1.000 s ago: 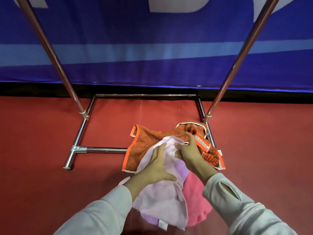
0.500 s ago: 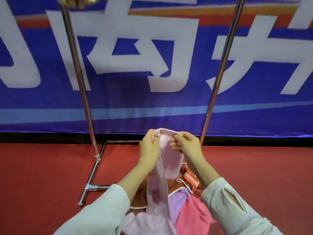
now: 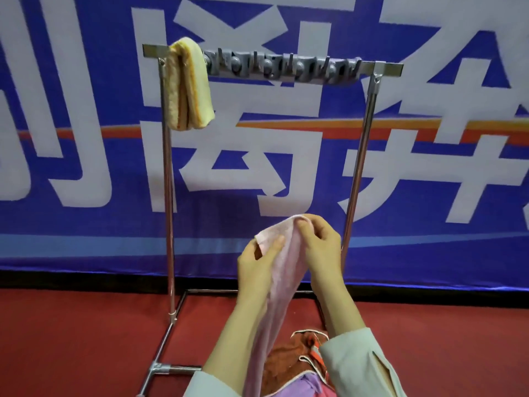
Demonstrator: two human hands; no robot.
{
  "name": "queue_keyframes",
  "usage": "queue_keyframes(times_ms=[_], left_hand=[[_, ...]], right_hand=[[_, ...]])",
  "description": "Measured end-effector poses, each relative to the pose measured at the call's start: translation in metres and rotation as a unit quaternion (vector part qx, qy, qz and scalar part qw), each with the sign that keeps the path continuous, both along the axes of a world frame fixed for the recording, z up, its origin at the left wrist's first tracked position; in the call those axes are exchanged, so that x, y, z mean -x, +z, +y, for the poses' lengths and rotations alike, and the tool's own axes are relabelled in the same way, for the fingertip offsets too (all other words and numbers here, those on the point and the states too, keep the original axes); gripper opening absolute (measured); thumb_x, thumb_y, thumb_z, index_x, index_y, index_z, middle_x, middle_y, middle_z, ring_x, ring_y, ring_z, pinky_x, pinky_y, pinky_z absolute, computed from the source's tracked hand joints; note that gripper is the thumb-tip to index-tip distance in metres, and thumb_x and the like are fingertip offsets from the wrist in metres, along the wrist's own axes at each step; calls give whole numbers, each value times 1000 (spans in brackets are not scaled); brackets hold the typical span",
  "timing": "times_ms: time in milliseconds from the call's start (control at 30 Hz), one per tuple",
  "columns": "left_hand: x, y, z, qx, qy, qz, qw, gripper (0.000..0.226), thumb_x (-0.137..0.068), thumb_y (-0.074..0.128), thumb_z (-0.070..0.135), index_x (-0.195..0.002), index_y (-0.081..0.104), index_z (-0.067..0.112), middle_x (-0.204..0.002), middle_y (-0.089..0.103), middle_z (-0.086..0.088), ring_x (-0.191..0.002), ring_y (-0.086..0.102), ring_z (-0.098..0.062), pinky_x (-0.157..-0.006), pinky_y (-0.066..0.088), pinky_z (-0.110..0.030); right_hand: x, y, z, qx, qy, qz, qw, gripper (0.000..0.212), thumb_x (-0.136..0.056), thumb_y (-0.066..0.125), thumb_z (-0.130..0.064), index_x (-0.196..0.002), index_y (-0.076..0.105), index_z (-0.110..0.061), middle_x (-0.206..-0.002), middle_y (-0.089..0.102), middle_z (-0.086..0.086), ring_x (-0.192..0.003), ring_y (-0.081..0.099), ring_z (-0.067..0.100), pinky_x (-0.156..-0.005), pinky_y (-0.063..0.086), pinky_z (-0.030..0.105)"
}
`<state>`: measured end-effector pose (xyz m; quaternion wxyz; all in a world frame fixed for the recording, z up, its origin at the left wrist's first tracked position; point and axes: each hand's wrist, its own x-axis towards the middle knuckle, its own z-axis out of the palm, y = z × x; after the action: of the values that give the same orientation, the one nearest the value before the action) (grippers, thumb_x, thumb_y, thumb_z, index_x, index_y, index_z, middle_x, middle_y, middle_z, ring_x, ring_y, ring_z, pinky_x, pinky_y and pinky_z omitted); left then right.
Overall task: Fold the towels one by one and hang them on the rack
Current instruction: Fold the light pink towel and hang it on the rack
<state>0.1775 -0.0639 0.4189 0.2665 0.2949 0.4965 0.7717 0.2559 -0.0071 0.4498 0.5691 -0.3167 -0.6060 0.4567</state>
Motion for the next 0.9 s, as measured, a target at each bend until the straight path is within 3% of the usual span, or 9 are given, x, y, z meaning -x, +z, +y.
queue_keyframes(times_ms=[100,200,300,367,433,567,667,767,900], left_hand=[[10,-6,-4,24,15,28,999,11,-85,71,19,-76,65,14,-72,64,2,-75,57,-16,-71,48,-30],[18,-5,-8,8,38,-23,999,2,-84,71,11,-86,70,12,-83,72,-3,-80,65,-15,-80,53,-31],[22,-10,-6,11,46,-11,999,2,-82,72,12,-82,72,13,-79,73,-1,-76,66,-13,-77,53,-29],[23,-10,-6,33,36,27,998,6,-81,74,14,-76,72,16,-73,72,4,-73,64,-9,-73,51,-25],[23,-8,-5,44,-8,60,997,6,-79,75,18,-74,74,15,-75,73,-1,-73,65,-12,-75,52,-30],[21,-5,-8,45,-57,105,992,18,-78,77,30,-77,76,12,-80,74,-6,-74,64,-8,-75,51,-24],[24,-9,-6,50,-31,94,994,15,-78,78,24,-86,73,13,-82,73,-5,-75,65,-8,-74,50,-21],[27,-18,0,74,-58,47,994,26,-80,76,18,-102,63,12,-84,71,-4,-77,65,-13,-76,50,-27],[28,-31,1,132,-149,105,975,25,-86,69,26,-92,69,2,-82,67,-2,-78,58,-9,-74,46,-21]], right_hand=[[-4,-7,0,29,-22,9,999,16,-95,55,-18,-86,67,-25,-85,67,-11,-81,58,2,-67,45,21],[-7,-21,2,73,-13,-16,997,13,-95,52,-16,-92,64,-17,-88,64,-5,-82,56,9,-67,45,22],[-8,-31,-1,96,46,-73,992,10,-91,51,-9,-96,59,-13,-86,59,-3,-74,52,10,-61,43,19],[-11,-37,-2,83,107,-97,986,19,-84,55,-8,-100,60,-16,-92,61,1,-81,58,14,-69,47,22],[-15,-40,-5,52,180,-111,976,29,-78,56,-17,-105,66,-21,-97,65,8,-93,64,17,-81,52,29],[-20,-41,-8,28,211,-102,972,17,-95,57,-18,-103,72,-16,-106,72,2,-106,64,10,-94,48,25],[-23,-43,-4,19,187,-110,976,22,-96,57,-27,-92,70,-9,-92,71,7,-88,61,12,-82,46,28],[-22,-47,3,32,125,-54,990,22,-97,55,-24,-80,65,-13,-76,60,-1,-77,51,10,-72,41,29],[-19,-43,9,88,73,52,992,25,-101,46,-24,-82,58,-15,-76,56,4,-71,51,13,-64,43,29]])
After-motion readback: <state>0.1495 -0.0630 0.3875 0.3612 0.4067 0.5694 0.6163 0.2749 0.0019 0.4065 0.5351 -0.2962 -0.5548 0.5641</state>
